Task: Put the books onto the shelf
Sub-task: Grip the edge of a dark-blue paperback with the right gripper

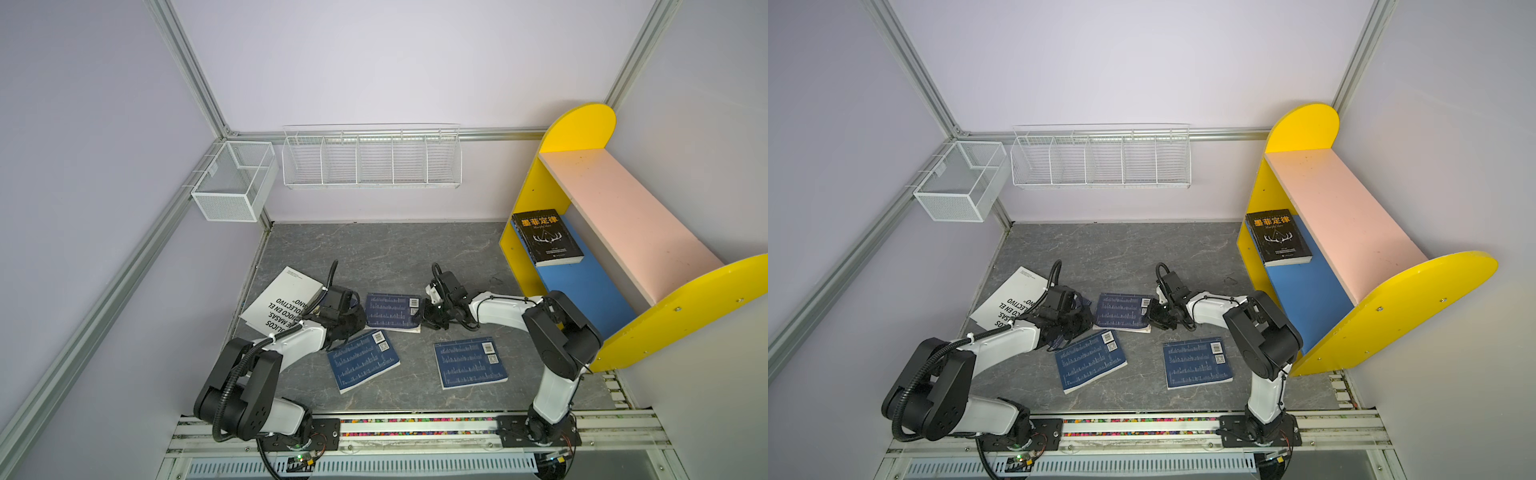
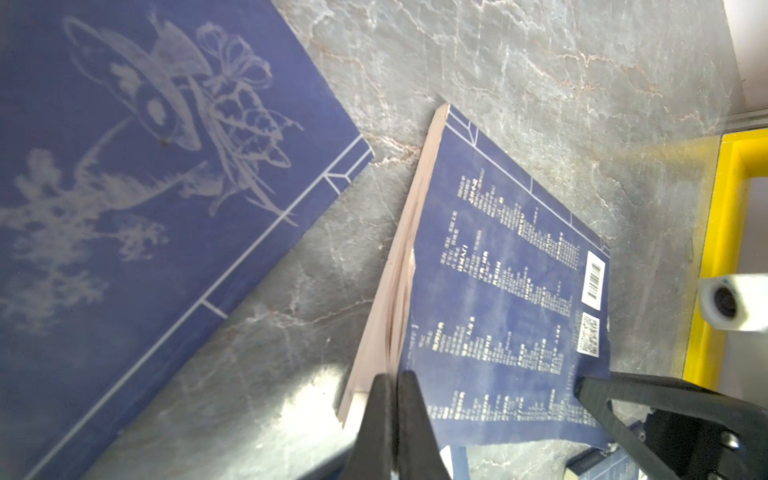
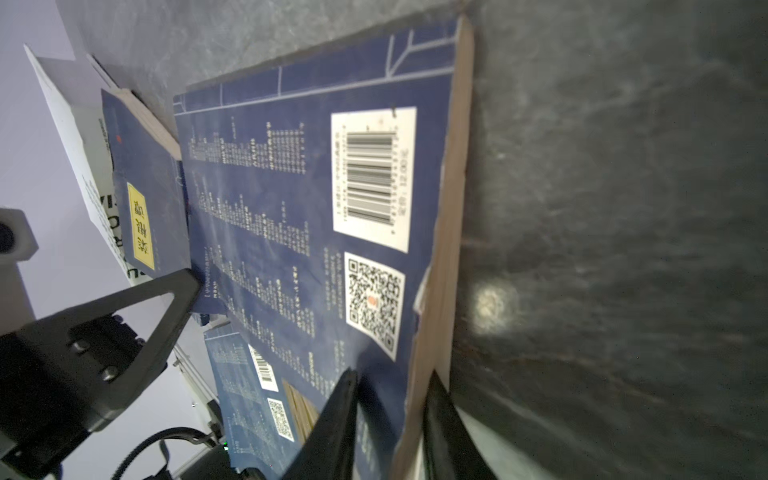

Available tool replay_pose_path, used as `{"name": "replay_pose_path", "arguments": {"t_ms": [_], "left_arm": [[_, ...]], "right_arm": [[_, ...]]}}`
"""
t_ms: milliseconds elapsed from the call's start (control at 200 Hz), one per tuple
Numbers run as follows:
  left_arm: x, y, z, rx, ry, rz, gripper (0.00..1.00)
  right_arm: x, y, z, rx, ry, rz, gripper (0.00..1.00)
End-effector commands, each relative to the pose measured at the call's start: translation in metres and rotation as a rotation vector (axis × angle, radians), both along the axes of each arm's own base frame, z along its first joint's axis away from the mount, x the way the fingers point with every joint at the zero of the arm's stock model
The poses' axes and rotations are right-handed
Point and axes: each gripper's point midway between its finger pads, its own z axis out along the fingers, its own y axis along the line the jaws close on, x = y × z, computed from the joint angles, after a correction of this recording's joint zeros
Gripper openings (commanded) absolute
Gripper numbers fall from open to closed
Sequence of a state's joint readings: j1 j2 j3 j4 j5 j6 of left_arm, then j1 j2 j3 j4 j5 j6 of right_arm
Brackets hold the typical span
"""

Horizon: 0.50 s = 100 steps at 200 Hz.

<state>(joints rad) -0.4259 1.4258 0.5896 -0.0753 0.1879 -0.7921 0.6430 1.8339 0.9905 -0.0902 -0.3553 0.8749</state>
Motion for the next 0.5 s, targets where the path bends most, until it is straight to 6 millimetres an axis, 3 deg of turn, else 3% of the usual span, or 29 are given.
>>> {"name": "replay_pose_path", "arguments": {"t_ms": [0,155,305,440,495], "left_arm": [[-0.004,-0.008,0.003,-0.036,-0.002,-0.022,0.0],[-0.004,-0.008,0.002,-0.037,0.002,-0.022,0.0],[-0.004,-0.005,0.007,-0.023,-0.001,-0.01,0.0],[-0.003,-0.003,0.02,-0.026,-0.008,0.006,0.0],[-0.001,-0.005,0.032,-0.062,-0.021,0.007,0.11]], "right_arm": [[0.0,0.0,0.017,0.005,-0.023,0.011,0.21],[0.001,-0.004,0.022,-0.021,-0.045,0.019,0.07],[0.004,-0.01,0.029,-0.058,-0.074,0.024,0.06],[0.013,-0.02,0.053,-0.126,-0.175,0.046,0.06],[0.02,-0.028,0.069,-0.176,-0.241,0.058,0.06]]}}
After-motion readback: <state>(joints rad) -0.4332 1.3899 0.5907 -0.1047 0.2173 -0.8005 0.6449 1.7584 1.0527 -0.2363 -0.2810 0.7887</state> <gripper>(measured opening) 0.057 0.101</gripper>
